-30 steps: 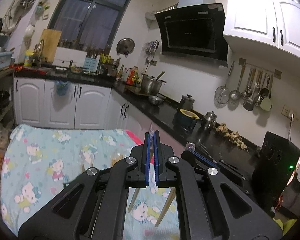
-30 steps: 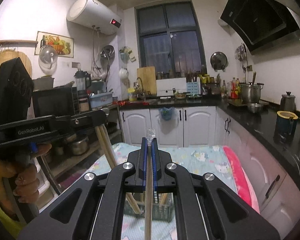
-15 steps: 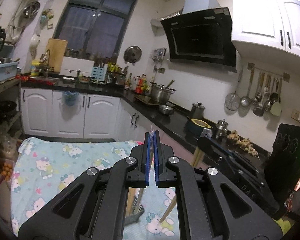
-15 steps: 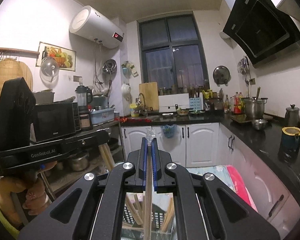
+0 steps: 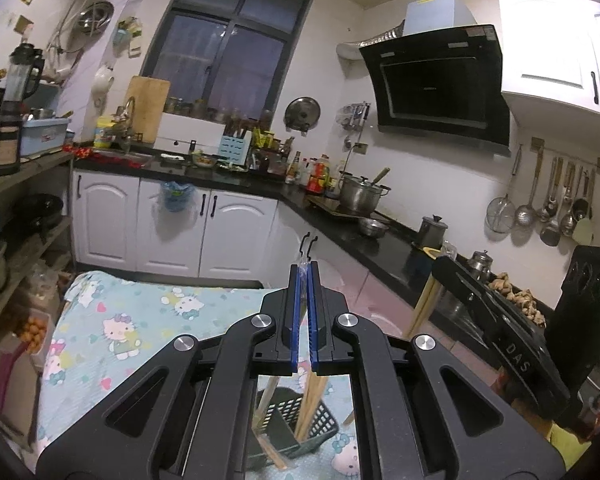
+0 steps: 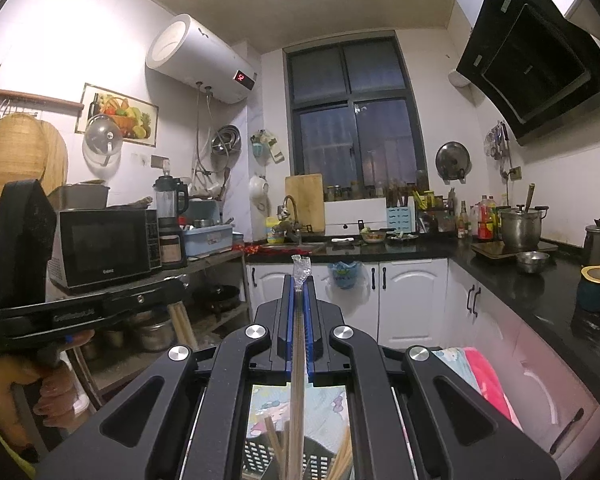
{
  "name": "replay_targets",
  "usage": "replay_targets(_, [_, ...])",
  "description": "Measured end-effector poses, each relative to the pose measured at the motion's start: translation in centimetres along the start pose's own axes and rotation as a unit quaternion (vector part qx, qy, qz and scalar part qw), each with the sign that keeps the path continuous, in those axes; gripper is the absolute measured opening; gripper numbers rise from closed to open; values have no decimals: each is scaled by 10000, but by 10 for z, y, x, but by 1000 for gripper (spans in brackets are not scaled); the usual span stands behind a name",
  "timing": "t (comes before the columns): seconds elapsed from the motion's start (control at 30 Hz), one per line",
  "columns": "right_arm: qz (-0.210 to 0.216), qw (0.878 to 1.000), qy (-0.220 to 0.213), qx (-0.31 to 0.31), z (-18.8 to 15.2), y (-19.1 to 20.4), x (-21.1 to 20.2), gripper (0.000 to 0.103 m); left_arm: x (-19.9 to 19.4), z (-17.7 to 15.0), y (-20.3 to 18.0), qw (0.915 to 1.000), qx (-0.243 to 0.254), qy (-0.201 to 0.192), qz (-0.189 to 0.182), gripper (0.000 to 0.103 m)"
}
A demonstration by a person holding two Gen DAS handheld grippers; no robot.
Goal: Organize utensils
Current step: 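Lift the held chopsticks upright and carry them above the green caddy with both tools, then lower chopsticks into the caddy and open the right tool while the left tool opens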
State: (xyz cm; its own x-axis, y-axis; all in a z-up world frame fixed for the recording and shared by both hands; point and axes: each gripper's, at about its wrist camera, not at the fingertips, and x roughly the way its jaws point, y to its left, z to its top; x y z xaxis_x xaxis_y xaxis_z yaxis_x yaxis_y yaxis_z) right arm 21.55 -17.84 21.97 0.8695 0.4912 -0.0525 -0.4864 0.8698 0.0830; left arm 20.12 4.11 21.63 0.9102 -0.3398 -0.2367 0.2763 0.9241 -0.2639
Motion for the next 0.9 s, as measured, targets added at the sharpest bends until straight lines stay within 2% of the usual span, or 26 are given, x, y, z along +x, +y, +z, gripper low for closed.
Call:
replay_targets(0.43, [-220,9996,183,20,-36,-14,40,5,22,-31,23,9994,-131,236,194,1])
replay_targets(0.9, [-332,9990,308,49,-68,-21,62,5,39,-64,35,9982,-173,528,236,1])
